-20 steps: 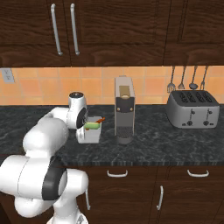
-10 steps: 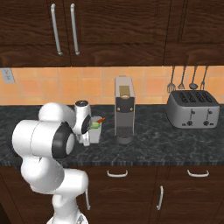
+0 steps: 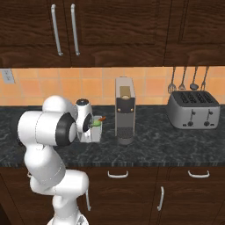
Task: Take the meat container that has the steak and place it on the second highest rack of the freezer. Then take the vegetable container that has the corn and carrot and place it on the highest rack of the freezer.
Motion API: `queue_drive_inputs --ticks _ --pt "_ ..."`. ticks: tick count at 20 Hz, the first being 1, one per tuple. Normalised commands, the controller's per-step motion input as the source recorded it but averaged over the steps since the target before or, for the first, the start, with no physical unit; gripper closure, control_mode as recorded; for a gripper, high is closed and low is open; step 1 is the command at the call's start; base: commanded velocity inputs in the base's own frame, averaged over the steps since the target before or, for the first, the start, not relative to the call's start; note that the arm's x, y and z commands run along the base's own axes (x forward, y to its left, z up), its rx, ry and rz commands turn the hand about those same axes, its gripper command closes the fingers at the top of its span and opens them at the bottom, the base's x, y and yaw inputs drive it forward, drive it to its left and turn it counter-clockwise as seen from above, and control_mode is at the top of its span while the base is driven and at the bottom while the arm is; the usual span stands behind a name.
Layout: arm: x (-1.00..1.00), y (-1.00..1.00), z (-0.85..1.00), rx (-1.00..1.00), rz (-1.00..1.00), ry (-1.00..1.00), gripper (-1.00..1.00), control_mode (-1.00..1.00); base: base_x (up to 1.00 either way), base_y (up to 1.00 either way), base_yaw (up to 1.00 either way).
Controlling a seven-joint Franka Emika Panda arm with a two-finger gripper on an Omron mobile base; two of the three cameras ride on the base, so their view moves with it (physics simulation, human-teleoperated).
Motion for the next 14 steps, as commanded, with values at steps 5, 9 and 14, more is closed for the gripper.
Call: queue_drive_inputs --ticks 5,9,14 --pt "-0.37 0.0 -0.66 0.06 0.0 -0.06 1.0 -1.0 0.0 0.0 0.0" --pt "-0.17 0.0 -0.49 0.1 0.0 -0.04 1.0 -1.0 0.0 0.0 0.0" --pt "0.0 0.0 -0.27 0.05 0.0 0.0 1.0 -1.0 0.0 0.0 0.0"
